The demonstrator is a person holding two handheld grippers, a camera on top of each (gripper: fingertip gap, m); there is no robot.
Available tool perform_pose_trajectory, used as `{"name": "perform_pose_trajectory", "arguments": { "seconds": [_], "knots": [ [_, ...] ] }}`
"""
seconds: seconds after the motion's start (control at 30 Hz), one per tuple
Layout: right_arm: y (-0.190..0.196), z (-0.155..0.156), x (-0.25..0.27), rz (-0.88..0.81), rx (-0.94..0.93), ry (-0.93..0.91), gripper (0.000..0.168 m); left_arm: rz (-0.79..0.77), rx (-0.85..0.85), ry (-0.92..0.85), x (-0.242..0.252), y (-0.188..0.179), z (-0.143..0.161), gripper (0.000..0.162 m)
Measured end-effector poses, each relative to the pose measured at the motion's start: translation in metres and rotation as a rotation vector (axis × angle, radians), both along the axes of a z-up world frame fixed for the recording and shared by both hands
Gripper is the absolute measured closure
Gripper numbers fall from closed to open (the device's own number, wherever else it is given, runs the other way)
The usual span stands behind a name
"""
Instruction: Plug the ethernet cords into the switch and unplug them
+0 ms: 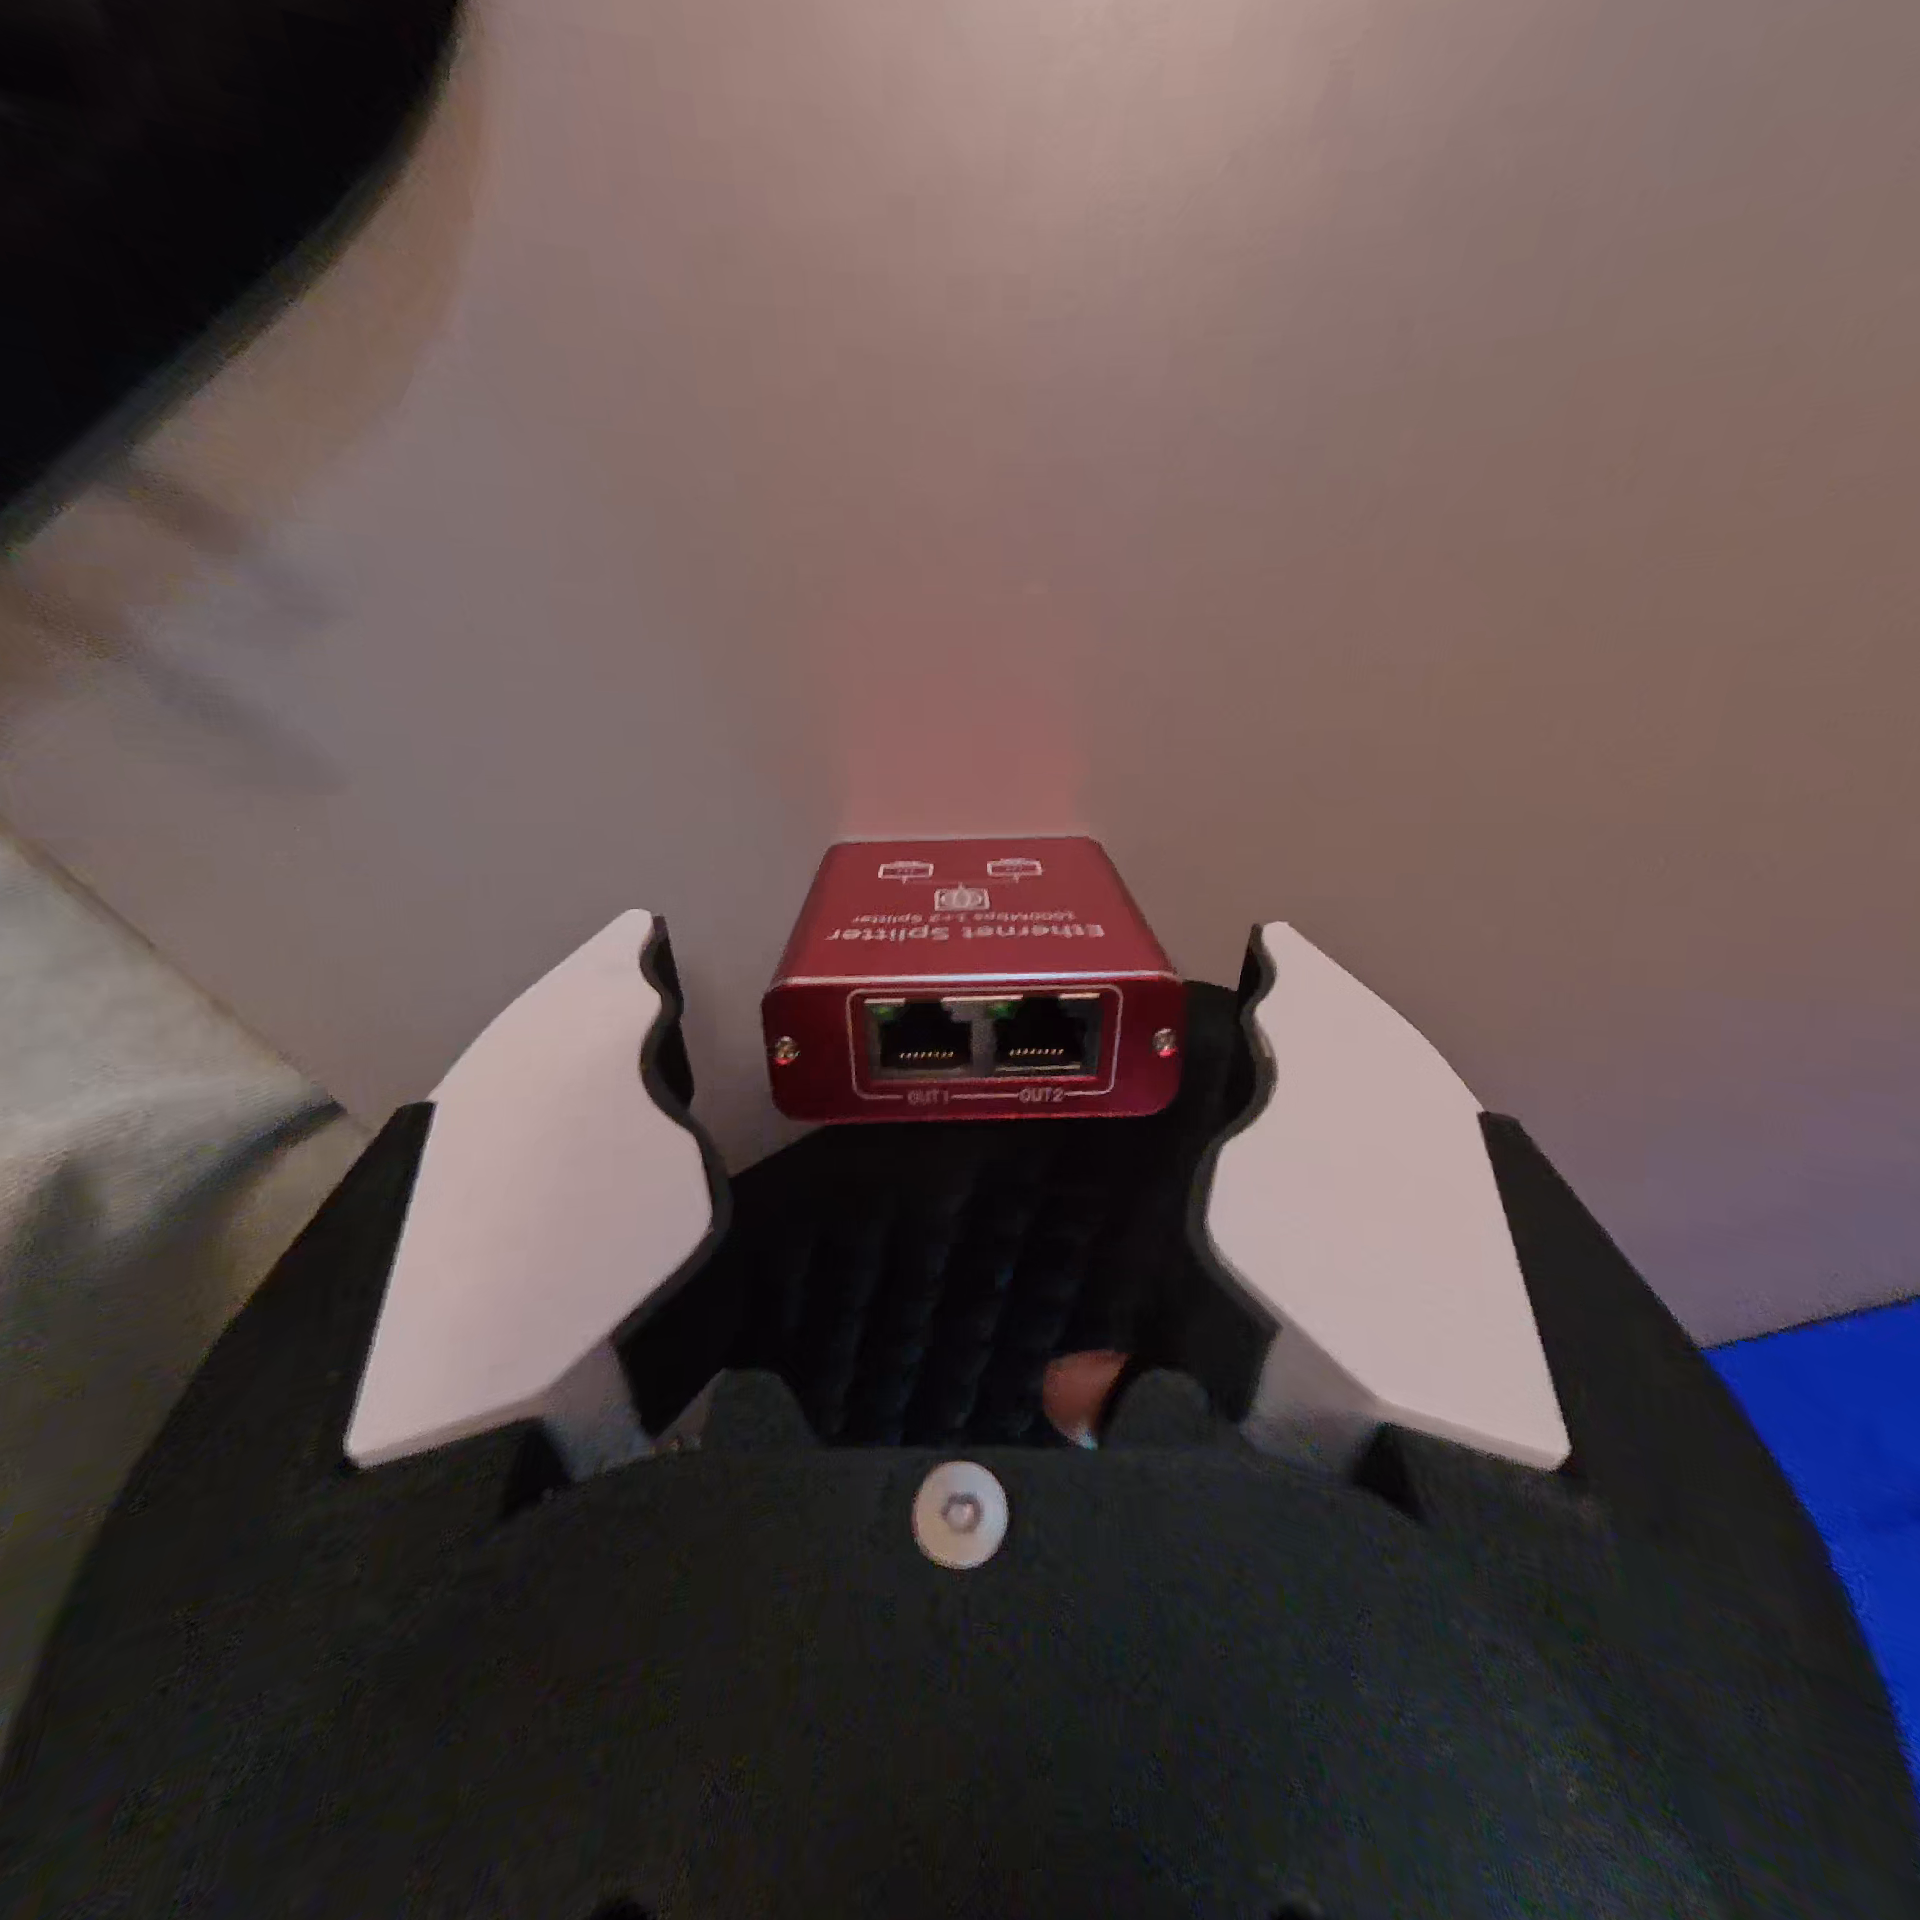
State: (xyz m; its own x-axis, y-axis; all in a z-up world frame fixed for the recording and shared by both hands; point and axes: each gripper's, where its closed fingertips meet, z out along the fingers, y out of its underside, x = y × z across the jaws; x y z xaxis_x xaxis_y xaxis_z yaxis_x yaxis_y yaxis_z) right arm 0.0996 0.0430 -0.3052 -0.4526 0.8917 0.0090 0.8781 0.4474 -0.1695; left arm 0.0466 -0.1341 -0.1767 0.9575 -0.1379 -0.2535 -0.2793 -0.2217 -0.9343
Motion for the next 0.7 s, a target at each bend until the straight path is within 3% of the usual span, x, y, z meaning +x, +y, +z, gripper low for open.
{"name": "perform_pose_trajectory", "arguments": {
  "seconds": [0.43,0.6,0.7],
  "knots": [
    [-0.002,-0.023,0.003,0.008,-0.055,-0.102,0.076,0.013,-0.002,-0.025,-0.005,0.0,-0.005,0.152],
    [-0.004,-0.021,0.0,0.063,-0.113,0.012,0.077,0.02,-0.021,-0.05,-0.007,0.004,-0.008,0.152],
    [-0.012,-0.007,-0.005,0.126,-0.256,0.191,0.078,0.025,-0.057,-0.048,-0.008,0.008,-0.012,0.152]
  ]
}}
